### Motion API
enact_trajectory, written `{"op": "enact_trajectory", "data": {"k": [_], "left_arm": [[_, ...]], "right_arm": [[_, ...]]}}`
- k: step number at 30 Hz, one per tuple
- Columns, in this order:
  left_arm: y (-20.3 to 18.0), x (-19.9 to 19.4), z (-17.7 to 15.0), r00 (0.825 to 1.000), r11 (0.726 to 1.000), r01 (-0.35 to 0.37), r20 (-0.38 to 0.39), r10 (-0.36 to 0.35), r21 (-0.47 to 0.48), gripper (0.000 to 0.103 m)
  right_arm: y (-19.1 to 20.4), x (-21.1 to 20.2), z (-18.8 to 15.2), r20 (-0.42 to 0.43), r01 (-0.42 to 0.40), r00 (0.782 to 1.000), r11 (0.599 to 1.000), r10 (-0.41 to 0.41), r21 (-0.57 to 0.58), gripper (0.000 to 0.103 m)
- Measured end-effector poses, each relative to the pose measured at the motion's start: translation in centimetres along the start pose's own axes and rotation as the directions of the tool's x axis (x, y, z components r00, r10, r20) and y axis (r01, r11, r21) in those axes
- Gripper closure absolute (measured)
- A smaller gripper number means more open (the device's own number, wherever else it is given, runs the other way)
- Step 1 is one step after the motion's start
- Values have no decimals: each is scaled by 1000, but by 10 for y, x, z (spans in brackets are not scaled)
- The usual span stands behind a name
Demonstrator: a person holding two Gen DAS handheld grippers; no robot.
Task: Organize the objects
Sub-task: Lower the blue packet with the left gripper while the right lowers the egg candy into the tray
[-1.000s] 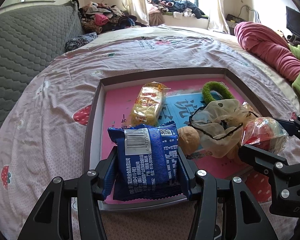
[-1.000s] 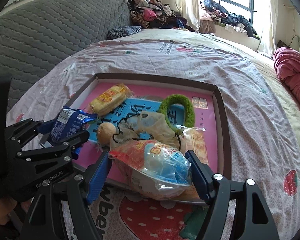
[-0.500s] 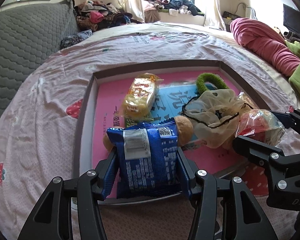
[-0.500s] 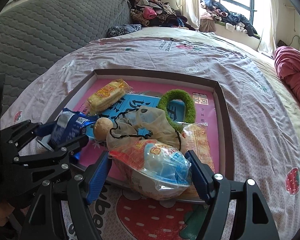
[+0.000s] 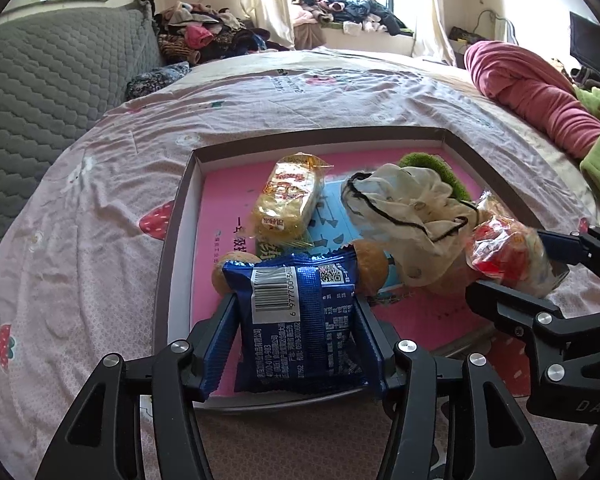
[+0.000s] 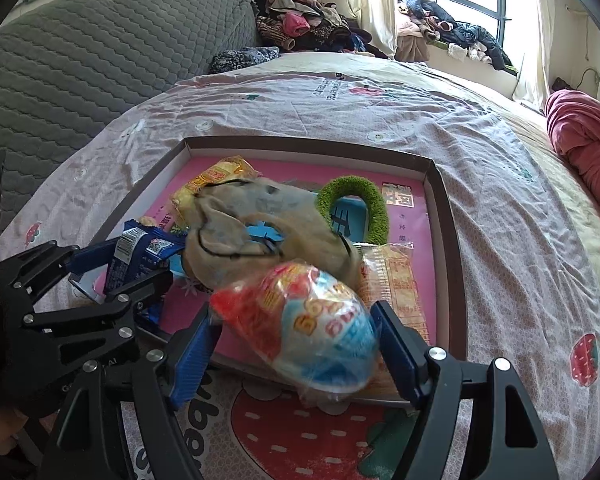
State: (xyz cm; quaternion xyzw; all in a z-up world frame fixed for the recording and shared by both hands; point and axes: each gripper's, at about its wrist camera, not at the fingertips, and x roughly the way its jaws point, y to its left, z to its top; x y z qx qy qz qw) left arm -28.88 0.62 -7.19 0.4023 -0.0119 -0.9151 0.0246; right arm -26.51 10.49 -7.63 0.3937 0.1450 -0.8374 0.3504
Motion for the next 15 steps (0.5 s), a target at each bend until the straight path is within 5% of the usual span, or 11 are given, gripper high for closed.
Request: {"op": "enact_trajectory", "data": {"k": [15], "left_arm": [[3,-4,2,1000,1000,1,-3,-1,-13,36]], "right_arm": [[-2,0,0,-8,8,1000,1000,-8,3,25]]}}
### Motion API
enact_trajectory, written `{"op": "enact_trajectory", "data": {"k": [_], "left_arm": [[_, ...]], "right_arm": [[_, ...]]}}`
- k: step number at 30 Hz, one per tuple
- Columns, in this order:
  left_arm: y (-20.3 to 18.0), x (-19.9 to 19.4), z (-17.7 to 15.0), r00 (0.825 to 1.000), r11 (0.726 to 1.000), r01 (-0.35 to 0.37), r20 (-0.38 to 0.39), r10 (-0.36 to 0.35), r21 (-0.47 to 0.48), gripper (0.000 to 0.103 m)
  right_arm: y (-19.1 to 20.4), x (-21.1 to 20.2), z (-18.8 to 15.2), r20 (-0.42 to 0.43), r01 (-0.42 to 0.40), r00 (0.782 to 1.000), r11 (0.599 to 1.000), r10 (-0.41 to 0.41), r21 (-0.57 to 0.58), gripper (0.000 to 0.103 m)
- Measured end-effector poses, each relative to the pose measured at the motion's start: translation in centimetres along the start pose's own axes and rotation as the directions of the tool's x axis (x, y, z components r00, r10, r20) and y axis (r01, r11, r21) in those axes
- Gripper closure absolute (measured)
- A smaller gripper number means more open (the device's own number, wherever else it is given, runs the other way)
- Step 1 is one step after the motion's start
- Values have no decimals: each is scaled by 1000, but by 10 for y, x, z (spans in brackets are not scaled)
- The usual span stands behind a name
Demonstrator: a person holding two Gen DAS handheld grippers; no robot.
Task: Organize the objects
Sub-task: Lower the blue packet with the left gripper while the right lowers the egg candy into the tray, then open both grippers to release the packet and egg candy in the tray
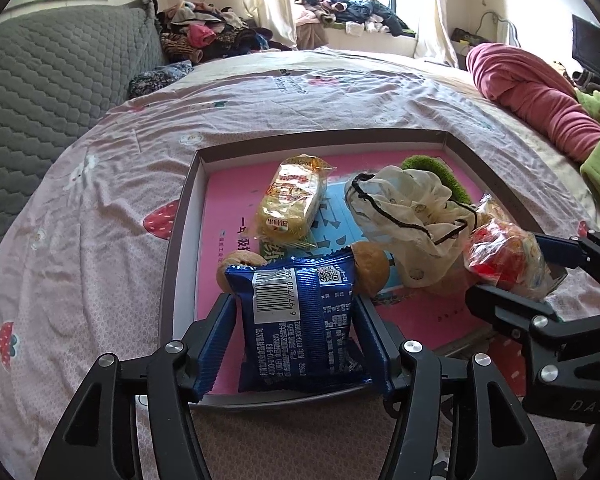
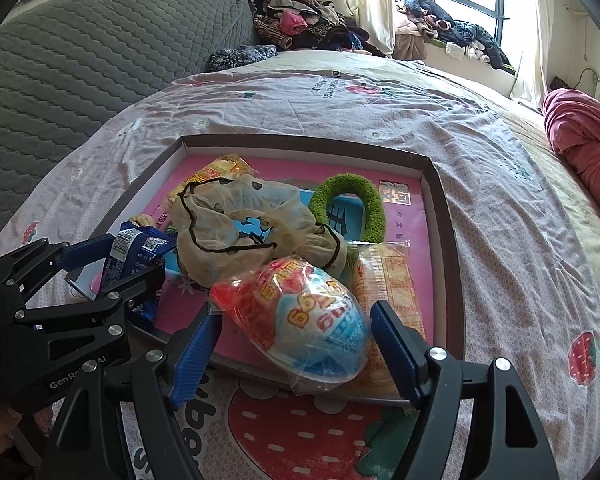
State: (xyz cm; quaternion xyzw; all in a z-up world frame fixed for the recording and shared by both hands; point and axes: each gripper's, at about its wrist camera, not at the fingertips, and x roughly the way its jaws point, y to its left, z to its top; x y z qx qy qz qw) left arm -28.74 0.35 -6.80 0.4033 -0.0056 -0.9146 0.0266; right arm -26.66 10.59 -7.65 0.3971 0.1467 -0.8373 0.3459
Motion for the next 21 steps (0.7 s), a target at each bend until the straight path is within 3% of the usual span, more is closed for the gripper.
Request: {"op": "enact_trajectory", "data": {"k": [1,21], "left_arm": [[0,-1,0,1000,1000,-1,3,1,-1,29],[0,-6,2,1000,1000,-18,13,18,-9,23]], "right_arm": [[0,0,0,-2,1,1000,1000,-1,1,23],[-4,-9,0,9,9,1000,1000,-9,19,17]]}}
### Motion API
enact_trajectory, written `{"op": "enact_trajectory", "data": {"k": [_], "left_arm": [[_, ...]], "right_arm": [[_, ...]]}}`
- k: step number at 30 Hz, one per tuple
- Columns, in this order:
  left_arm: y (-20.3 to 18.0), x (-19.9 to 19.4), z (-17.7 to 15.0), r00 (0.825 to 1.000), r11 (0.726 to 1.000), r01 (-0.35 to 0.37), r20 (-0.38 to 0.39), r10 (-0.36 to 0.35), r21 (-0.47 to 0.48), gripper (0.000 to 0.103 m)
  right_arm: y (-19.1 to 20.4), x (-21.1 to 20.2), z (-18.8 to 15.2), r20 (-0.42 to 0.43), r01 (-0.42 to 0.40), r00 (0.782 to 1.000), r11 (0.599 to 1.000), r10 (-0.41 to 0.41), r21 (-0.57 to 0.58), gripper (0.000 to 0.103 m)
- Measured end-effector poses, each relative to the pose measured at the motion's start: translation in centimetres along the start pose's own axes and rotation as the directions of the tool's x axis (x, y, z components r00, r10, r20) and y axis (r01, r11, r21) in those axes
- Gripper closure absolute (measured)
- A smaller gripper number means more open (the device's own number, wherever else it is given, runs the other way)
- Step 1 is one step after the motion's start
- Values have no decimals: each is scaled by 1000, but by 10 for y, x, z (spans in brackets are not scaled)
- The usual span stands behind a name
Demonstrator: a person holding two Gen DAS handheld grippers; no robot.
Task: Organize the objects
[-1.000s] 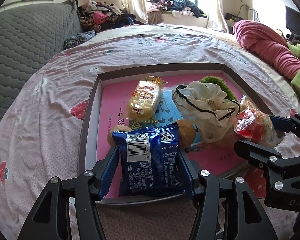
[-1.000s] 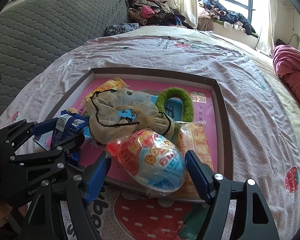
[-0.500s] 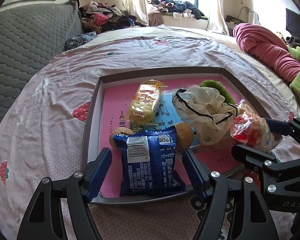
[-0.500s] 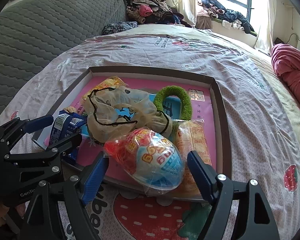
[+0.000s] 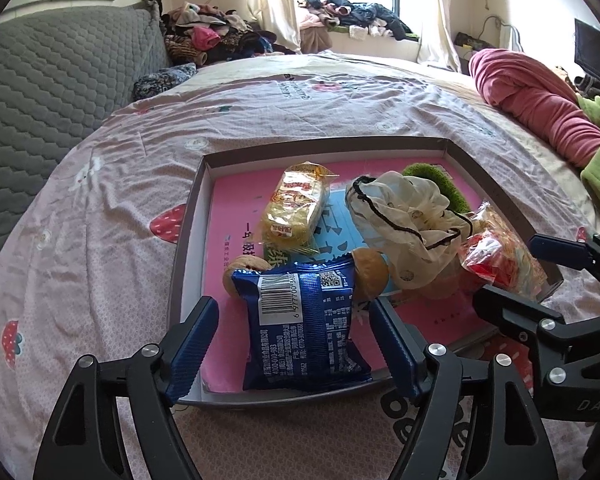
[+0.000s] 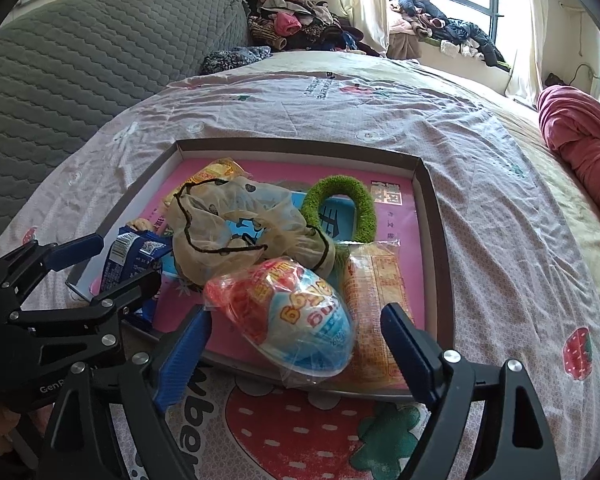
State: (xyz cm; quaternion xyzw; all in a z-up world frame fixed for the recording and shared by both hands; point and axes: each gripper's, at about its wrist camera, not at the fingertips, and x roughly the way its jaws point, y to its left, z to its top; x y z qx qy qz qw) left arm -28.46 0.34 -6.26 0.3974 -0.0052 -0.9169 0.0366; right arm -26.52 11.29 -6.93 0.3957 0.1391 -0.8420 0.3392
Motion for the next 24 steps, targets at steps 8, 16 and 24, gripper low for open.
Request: {"op": "enact_trajectory", "data": {"k": [8,16,24], "left_arm": [[4,-4,1,1000,1000,-8,10,9,-16,21],[6,-7,2,1000,999,-8,19,9,-35,18],[8,-9,2,1000,999,-20,16,21,-41,18]], "right_arm": [[-1,-3,0,6,-10,1000,1000,10,11,15],[-2,-4,1,10,-10,1000,1000,9,18,14],[-3,-8,3,22,-5,1000,1000,5,27,9]]}}
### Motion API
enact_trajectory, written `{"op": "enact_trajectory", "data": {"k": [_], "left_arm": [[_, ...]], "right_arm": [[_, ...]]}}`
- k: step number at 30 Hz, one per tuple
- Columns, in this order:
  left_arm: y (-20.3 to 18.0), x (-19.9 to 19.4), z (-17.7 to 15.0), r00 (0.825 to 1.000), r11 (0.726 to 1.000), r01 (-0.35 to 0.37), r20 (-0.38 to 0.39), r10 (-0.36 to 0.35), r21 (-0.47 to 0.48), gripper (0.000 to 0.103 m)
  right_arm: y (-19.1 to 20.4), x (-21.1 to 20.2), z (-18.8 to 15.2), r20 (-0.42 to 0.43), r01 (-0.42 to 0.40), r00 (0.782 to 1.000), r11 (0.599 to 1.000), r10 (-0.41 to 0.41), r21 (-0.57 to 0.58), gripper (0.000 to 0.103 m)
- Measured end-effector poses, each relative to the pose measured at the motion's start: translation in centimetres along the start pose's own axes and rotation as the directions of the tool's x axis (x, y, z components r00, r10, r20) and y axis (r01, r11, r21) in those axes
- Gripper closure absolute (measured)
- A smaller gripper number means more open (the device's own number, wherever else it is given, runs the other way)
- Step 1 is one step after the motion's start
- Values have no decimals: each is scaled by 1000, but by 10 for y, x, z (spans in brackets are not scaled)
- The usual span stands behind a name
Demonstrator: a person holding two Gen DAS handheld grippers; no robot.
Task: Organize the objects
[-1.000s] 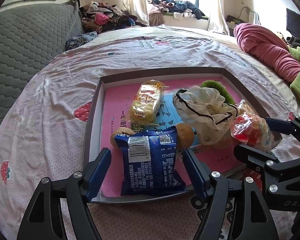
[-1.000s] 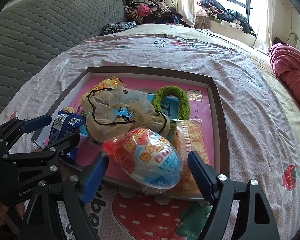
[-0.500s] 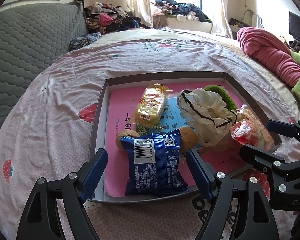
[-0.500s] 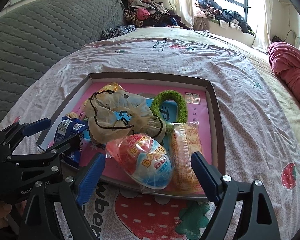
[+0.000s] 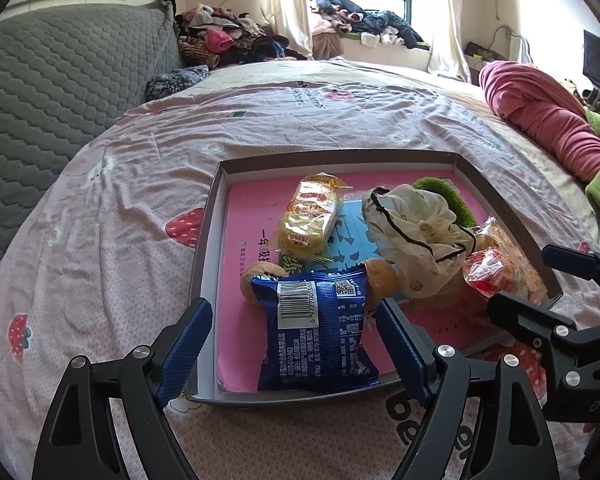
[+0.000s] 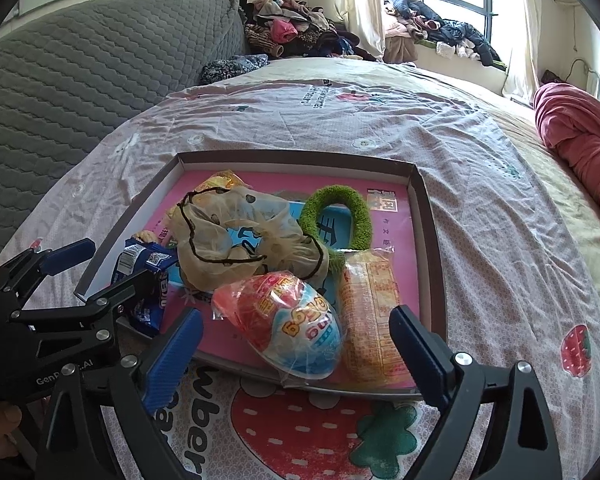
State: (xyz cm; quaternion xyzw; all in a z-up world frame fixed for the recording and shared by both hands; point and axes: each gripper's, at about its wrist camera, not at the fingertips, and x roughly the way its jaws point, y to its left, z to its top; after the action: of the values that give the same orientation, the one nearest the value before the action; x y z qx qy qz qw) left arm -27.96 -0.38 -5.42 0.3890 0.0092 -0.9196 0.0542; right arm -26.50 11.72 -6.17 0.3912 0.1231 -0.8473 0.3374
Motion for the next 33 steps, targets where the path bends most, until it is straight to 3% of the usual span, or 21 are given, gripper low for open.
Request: {"op": "enact_trajectory", "data": {"k": [8,14,23,27,33], "left_arm": [[2,-7,2,1000,1000,10,15,-10,-13,18],[0,-23,7,999,1000,-25,37,25,-8,18],[-1,-62,18,997,999,-35,72,37,-31,18],[-2,-85,22,992,995,-92,84,94,-27,18],[-1,-123,27,992,997,-60,108,66,-57,18]], "right_arm": [[-2,-13,4,33,13,999,1000,-14,12,5],[4,-29,9,54,24,998,1000,-25,9,5],[6,-63,13,90,44,995,999,-46,18,3],[6,-84,15,106,43,993,999,-46,27,2],[10,-122,20,157,51,986,998,-54,25,1]]}}
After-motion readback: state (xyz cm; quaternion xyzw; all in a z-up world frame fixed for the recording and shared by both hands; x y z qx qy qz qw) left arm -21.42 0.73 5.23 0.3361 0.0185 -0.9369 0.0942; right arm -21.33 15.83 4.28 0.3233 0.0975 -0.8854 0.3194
